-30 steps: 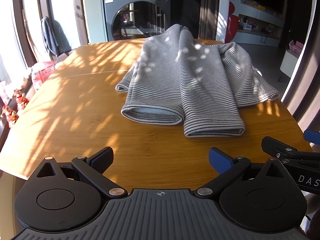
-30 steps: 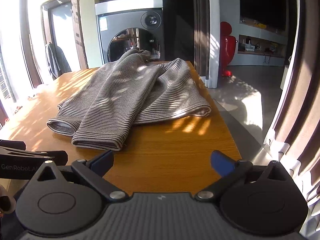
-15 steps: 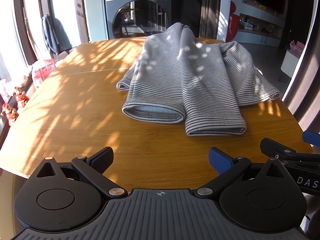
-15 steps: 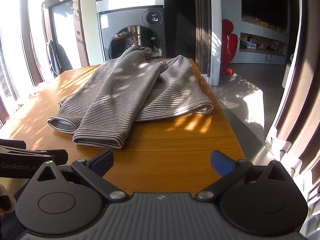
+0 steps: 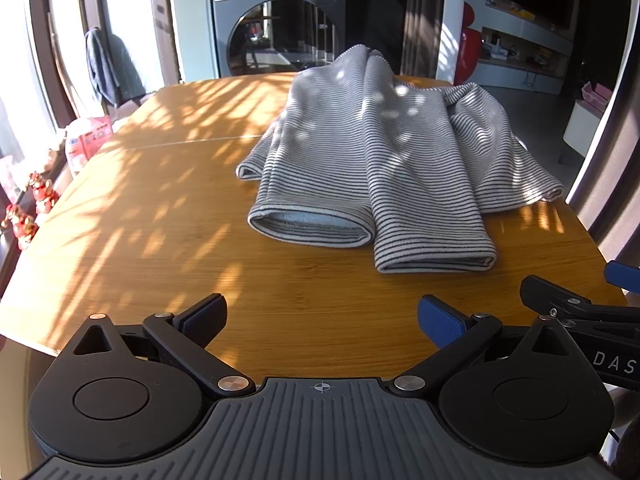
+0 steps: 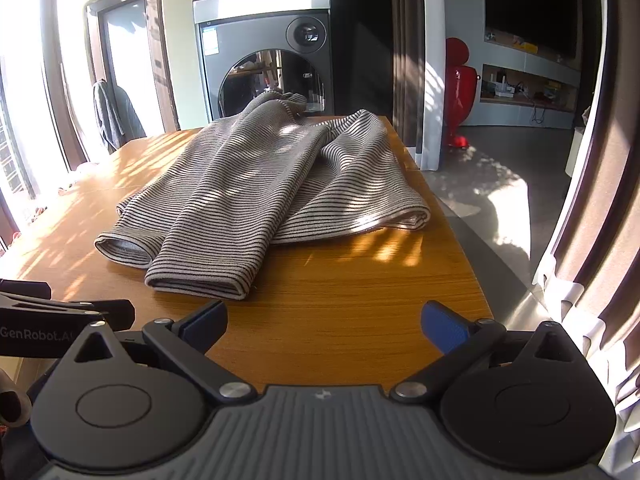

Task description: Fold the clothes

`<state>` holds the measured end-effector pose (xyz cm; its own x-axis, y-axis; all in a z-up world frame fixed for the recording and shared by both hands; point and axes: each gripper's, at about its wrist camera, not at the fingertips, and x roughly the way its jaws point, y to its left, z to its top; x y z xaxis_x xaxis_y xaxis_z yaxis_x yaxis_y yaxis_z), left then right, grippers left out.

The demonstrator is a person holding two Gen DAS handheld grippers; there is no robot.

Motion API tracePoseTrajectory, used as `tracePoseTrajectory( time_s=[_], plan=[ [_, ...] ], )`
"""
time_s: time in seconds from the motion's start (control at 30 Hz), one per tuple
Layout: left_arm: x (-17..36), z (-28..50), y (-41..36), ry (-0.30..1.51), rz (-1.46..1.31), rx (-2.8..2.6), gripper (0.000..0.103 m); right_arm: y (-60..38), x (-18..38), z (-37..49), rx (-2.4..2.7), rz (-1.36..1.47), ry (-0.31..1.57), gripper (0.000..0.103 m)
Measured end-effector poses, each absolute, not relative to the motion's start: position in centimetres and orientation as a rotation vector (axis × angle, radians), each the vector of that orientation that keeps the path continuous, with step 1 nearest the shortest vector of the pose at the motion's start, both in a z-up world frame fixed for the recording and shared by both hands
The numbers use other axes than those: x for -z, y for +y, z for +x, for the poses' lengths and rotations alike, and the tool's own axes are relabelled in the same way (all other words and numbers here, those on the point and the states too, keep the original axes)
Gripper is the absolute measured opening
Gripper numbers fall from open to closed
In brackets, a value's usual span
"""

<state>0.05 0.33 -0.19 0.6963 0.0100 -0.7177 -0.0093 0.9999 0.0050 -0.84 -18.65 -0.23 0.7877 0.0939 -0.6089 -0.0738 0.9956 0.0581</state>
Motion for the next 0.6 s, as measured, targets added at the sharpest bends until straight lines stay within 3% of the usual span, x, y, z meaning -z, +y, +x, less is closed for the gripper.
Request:
tracePoseTrajectory(
  time_s=[0.6],
  plan=[
    [0.44, 0.33, 0.35, 0.819, -0.001, -0.01, 0.103, -18.69, 0.77, -0.26, -0.093, 0.038, 0.681, 0.103]
  ],
)
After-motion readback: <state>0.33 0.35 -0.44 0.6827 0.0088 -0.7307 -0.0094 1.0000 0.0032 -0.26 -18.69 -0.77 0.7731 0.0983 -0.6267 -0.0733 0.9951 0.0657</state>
